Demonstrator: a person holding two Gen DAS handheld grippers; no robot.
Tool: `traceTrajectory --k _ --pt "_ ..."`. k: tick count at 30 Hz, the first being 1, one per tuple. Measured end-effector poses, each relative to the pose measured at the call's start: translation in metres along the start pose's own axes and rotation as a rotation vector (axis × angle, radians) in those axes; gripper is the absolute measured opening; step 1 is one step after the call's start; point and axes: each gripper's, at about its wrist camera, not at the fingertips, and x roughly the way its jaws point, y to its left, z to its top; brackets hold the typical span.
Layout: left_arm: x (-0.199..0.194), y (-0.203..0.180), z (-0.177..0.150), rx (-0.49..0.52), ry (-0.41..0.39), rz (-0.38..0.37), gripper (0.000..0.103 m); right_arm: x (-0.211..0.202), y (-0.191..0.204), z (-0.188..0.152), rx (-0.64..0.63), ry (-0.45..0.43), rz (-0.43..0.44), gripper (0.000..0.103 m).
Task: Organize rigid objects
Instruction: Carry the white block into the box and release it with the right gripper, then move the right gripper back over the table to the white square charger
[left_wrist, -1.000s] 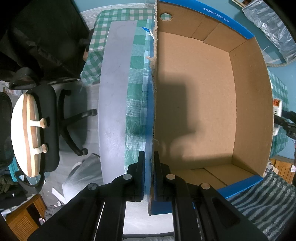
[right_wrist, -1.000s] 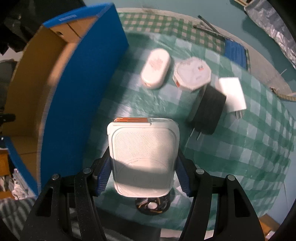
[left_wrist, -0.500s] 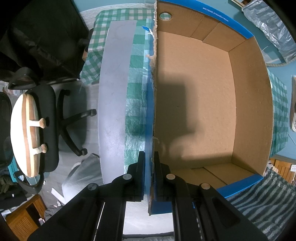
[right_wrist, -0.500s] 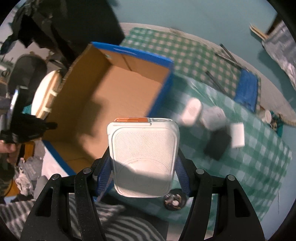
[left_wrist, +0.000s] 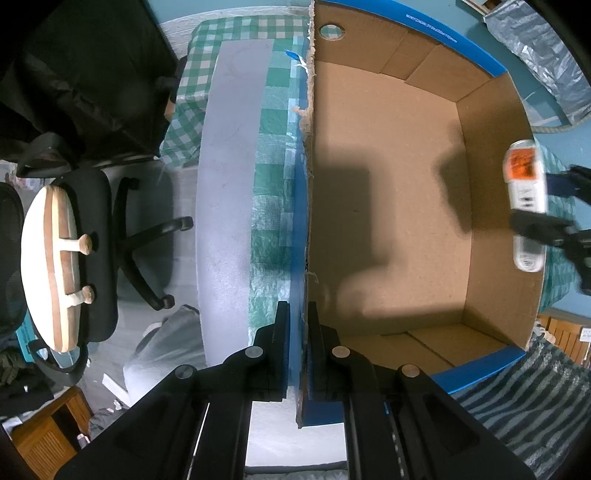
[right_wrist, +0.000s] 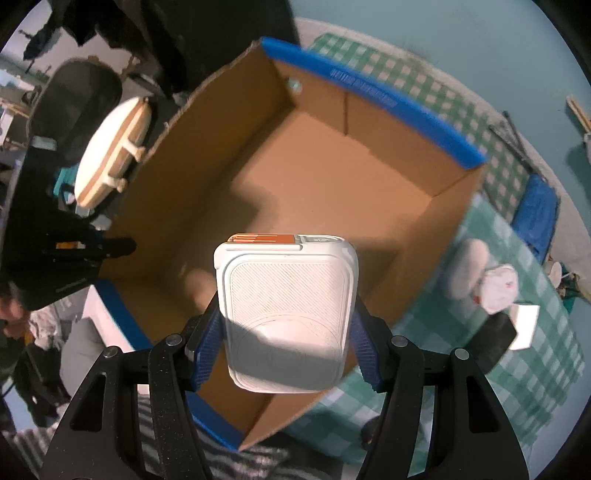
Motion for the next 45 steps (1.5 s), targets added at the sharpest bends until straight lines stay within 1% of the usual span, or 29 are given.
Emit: traceTrajectory --k 5,6,7,8,15,17,18,23,29,34,39,45 --pt "-0.001 0.002 0.0 -0.003 0.001 -0.008 0.007 0.031 -0.001 0.003 -0.024 0.059 -0.045 0.063" --pt "-0.002 0.002 0.0 -0.005 0.003 -0.012 0.007 0.035 0.002 0.002 -0.046 0.059 -0.08 0.063" --pt "-0.002 0.003 0.0 -0.005 0.003 -0.011 0.007 0.036 0.005 0.002 -0.076 0.056 -0.103 0.063" --pt "-0.002 0.003 0.0 -0.004 0.004 -0.008 0.007 0.037 0.008 0.002 -0.092 0.057 -0.107 0.063" --pt "-0.001 0.005 -0.001 -0.009 0.009 -0.012 0.007 0.042 0.011 0.005 -0.126 0.074 -0.157 0.063" --pt "-0.001 0.004 0.0 -0.008 0.01 -0.009 0.008 0.041 0.011 0.005 -0.128 0.074 -0.154 0.063" --pt "0.0 0.004 0.0 -0.009 0.013 -0.008 0.008 0.04 0.01 0.005 -0.128 0.073 -0.152 0.062" --pt "0.001 0.004 -0.001 -0.009 0.016 -0.002 0.008 0.034 0.003 0.005 -0.112 0.046 -0.141 0.061" --pt "0.002 0.003 0.0 0.001 0.018 0.006 0.008 0.023 -0.003 0.002 -0.086 0.009 -0.097 0.064" --pt "0.001 0.001 0.0 0.009 0.022 0.006 0.008 -0.002 -0.012 -0.004 -0.058 -0.039 -0.088 0.064" --pt "0.001 0.001 0.001 0.013 0.024 0.011 0.008 -0.028 -0.011 -0.011 -0.046 -0.077 -0.076 0.064" --pt "0.001 0.0 0.003 0.016 0.024 0.013 0.008 -0.048 -0.011 -0.02 -0.042 -0.114 -0.09 0.064"
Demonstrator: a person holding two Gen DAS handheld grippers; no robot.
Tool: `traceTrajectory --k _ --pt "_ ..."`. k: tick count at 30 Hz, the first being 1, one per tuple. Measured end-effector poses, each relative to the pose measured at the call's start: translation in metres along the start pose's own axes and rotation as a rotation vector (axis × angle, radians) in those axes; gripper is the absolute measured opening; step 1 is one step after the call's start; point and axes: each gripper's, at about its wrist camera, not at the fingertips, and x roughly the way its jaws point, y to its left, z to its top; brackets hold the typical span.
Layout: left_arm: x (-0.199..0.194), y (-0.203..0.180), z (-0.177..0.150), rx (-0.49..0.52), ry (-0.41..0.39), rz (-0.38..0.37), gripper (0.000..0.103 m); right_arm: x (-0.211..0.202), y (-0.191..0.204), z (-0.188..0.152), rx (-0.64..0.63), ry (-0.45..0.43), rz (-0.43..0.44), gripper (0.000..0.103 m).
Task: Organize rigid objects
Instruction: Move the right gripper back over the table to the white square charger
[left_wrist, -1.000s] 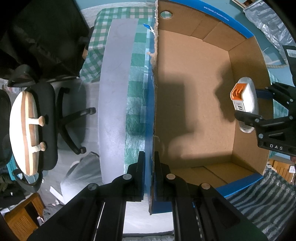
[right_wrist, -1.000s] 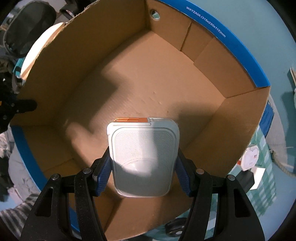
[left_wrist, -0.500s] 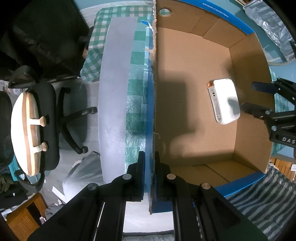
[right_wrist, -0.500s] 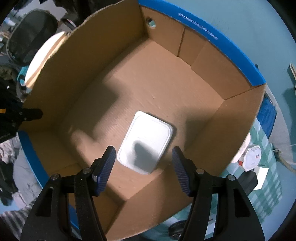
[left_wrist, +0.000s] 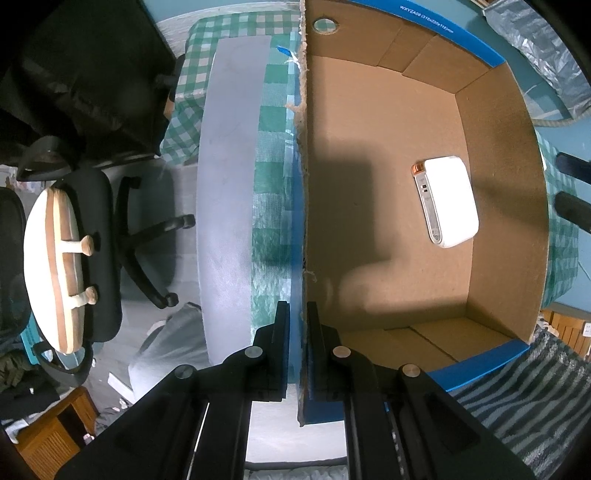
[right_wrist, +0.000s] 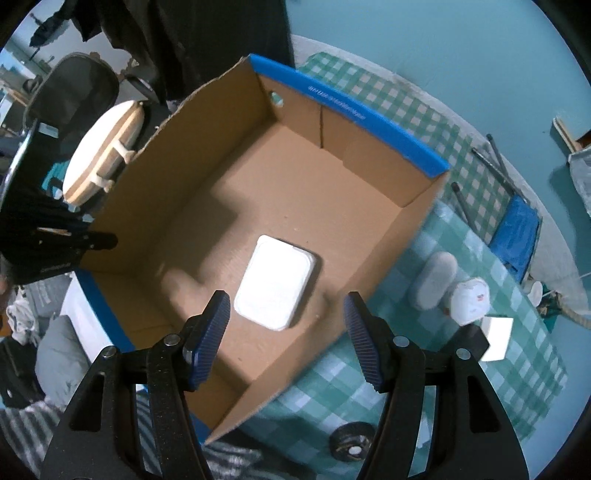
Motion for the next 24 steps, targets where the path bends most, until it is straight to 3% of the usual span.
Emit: traceTrajectory --k 15,24 --pt "-0.002 -0.002 0.002 0.009 -0.004 0.002 0.008 -0.035 -0.063 -0.055 0.118 -0.011 -0.025 0.064" --pt "-0.002 -0.004 0.0 0.014 -0.002 0.014 0.008 -0.011 -0.121 -0.1 0.188 0.061 -0.082 0.064"
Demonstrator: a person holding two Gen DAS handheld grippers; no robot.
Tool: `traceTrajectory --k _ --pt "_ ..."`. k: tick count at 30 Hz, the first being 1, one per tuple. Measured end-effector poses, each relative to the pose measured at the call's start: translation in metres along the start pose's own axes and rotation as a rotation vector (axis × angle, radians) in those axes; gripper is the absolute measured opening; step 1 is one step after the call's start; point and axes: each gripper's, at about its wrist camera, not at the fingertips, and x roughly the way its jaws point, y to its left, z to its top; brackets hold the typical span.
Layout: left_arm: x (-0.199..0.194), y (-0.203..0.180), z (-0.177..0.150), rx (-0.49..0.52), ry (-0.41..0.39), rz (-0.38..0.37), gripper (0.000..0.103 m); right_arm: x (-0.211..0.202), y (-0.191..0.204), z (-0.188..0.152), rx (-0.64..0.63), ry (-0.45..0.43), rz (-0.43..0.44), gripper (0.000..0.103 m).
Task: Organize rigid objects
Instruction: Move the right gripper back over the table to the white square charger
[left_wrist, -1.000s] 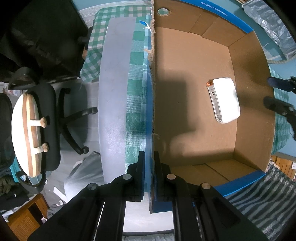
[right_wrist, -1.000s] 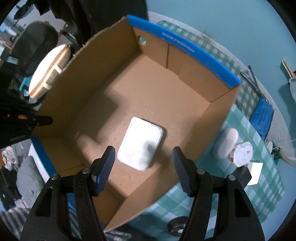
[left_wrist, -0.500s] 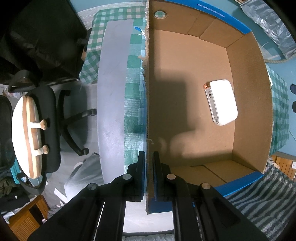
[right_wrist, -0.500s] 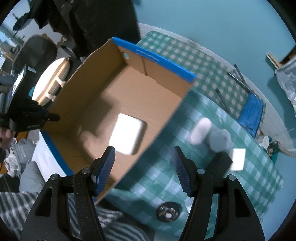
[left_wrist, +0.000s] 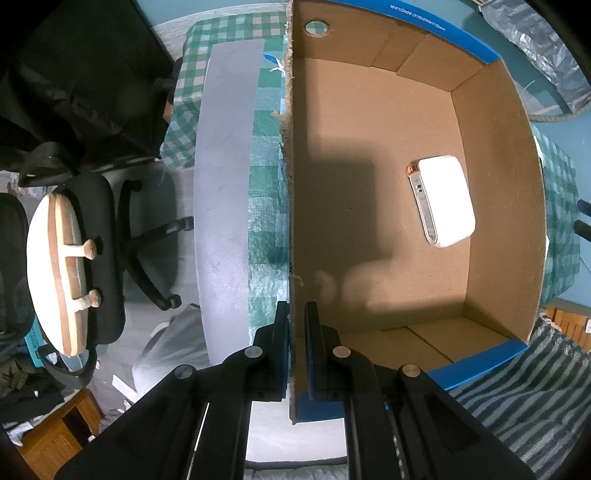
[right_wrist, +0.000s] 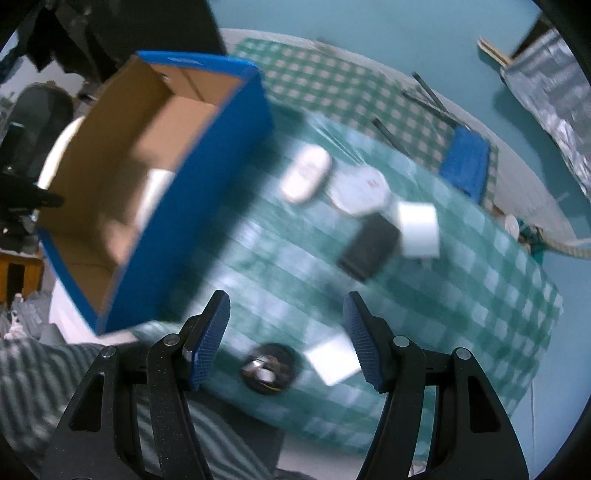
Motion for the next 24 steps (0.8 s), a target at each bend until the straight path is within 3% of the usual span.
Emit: traceTrajectory --k 4,8,12,14,17,24 --pt "0.0 0.0 -0.002 -0.008 0.003 0.002 0.008 0.025 -0.026 -0.016 0.039 0.061 -0.018 0.064" --pt "-0.001 0.0 -0.003 -0.013 0.005 0.008 0.008 0.051 -0.054 -0.036 0.217 0.136 0.062 0.064" --pt "0.0 0.001 -0.003 -0.019 0.009 0.008 0.008 0.07 -0.069 -0.046 0.377 0.177 0.06 0.064" --pt "0.0 0.001 -0.003 -0.017 0.011 0.011 0.008 0.074 -0.071 -0.047 0.391 0.157 0.083 0.064" --pt "0.0 -0.001 -0.002 -0.011 0.013 0.017 0.008 0.083 -0.07 -0.047 0.371 0.195 0.042 0.064" --pt "0.0 -0.002 -0.003 -0.011 0.016 0.014 0.008 0.093 -0.068 -0.05 0.357 0.213 0.033 0.069"
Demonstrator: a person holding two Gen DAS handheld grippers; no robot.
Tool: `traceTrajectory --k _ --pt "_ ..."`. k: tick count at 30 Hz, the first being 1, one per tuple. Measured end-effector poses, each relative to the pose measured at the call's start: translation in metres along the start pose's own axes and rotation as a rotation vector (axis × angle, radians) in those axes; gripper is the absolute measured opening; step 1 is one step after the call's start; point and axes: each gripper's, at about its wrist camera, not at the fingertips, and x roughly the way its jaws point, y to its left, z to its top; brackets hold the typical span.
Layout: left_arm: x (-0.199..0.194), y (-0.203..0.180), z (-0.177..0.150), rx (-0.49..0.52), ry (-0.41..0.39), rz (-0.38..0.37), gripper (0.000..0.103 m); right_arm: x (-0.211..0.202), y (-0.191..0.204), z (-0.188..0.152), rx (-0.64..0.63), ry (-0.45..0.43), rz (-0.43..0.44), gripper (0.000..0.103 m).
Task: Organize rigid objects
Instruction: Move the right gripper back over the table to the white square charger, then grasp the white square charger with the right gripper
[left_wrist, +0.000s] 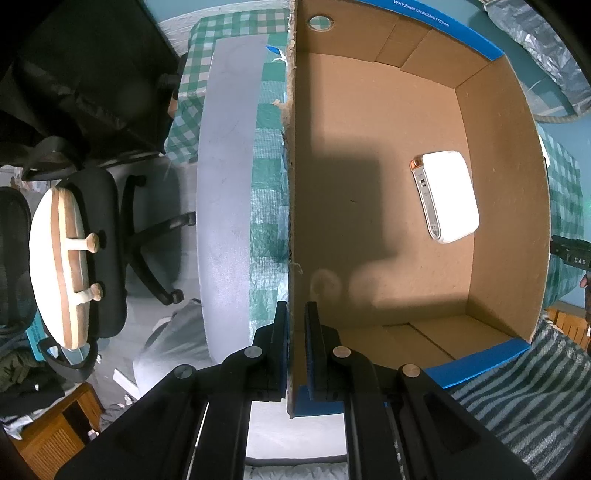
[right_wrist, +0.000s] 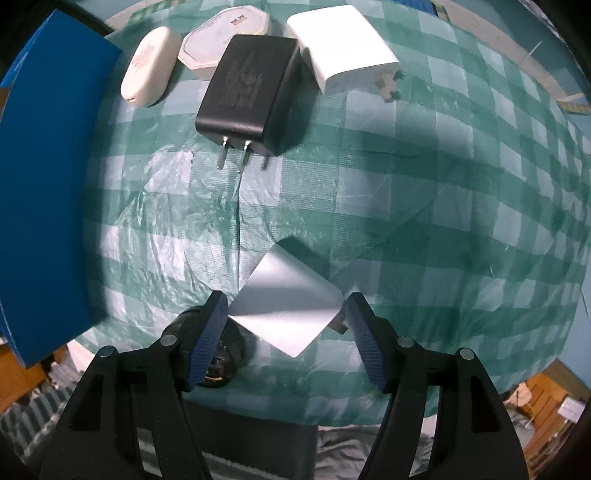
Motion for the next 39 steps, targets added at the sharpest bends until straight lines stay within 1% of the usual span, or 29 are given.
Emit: traceTrajectory --k 2,3,5,7,12,14,15,16,17,18,19,22,23,25,26,29,34,35,37,39 --pt "0.0 0.0 0.0 0.0 0.002 0.0 0.008 -0.001 0.009 -0.002 -0.068 -0.007 -0.032 0.074" --pt "0.0 0.0 0.0 0.003 0.002 0.002 0.008 -0.001 0.014 -0.003 -0.134 -0.014 -0.063 0.077" --pt "0.0 0.0 0.0 0.005 0.002 0.002 0.008 -0.002 0.021 -0.006 -0.232 -0.034 -0.107 0.079" --pt "0.001 0.001 0.0 0.008 0.002 0.002 0.008 -0.002 0.026 -0.009 -0.335 -0.036 -0.137 0.079" --pt "0.002 0.001 -0.001 0.002 0.004 -0.002 0.008 0.004 0.031 -0.013 -0.492 -0.02 -0.144 0.079" --pt "0.002 0.001 -0.001 0.002 0.003 -0.002 0.008 0.006 0.033 -0.014 -0.534 -0.027 -0.149 0.079" --pt "0.002 0.001 -0.001 0.002 0.003 -0.002 0.008 0.008 0.035 -0.015 -0.56 -0.022 -0.154 0.078" --pt "0.002 0.001 -0.001 0.001 0.004 -0.003 0.008 0.01 0.037 -0.016 -0.57 -0.017 -0.154 0.073" --pt "0.002 0.001 -0.001 0.0 0.004 -0.003 0.008 0.012 0.038 -0.015 -0.57 -0.002 -0.143 0.068" --pt "0.002 0.001 -0.001 -0.001 0.004 -0.004 0.008 0.016 0.038 -0.016 -0.546 0.016 -0.13 0.056" --pt "0.002 0.002 -0.001 -0.001 0.003 -0.005 0.008 0.018 0.036 -0.014 -0.517 0.026 -0.124 0.052" --pt "0.003 0.002 -0.002 -0.002 0.005 -0.005 0.008 0.02 0.012 0.002 -0.32 0.033 -0.079 0.05" --pt "0.002 0.002 -0.002 -0.002 0.005 -0.006 0.008 0.02 0.002 0.006 -0.211 0.038 -0.045 0.05" --pt "0.003 0.001 -0.002 -0.001 0.008 -0.005 0.008 0.02 -0.01 0.01 -0.105 0.043 -0.008 0.05" --pt "0.003 0.001 -0.002 0.0 0.009 -0.005 0.008 0.021 -0.014 0.012 -0.077 0.044 0.003 0.051" --pt "0.004 0.001 -0.002 0.003 0.011 -0.005 0.008 0.021 -0.018 0.016 -0.067 0.041 -0.009 0.051" --pt "0.005 0.001 -0.002 0.005 0.01 -0.007 0.008 0.028 -0.009 0.011 -0.062 0.025 -0.042 0.05" --pt "0.005 0.001 -0.003 0.005 0.01 -0.006 0.008 0.028 -0.01 0.011 -0.053 0.021 -0.039 0.05" --pt "0.005 0.001 -0.003 0.006 0.011 -0.007 0.008 0.028 -0.004 -0.004 -0.035 0.014 -0.027 0.05" --pt "0.005 0.001 -0.003 0.009 0.011 -0.008 0.008 0.021 -0.001 -0.006 -0.026 0.004 -0.008 0.05"
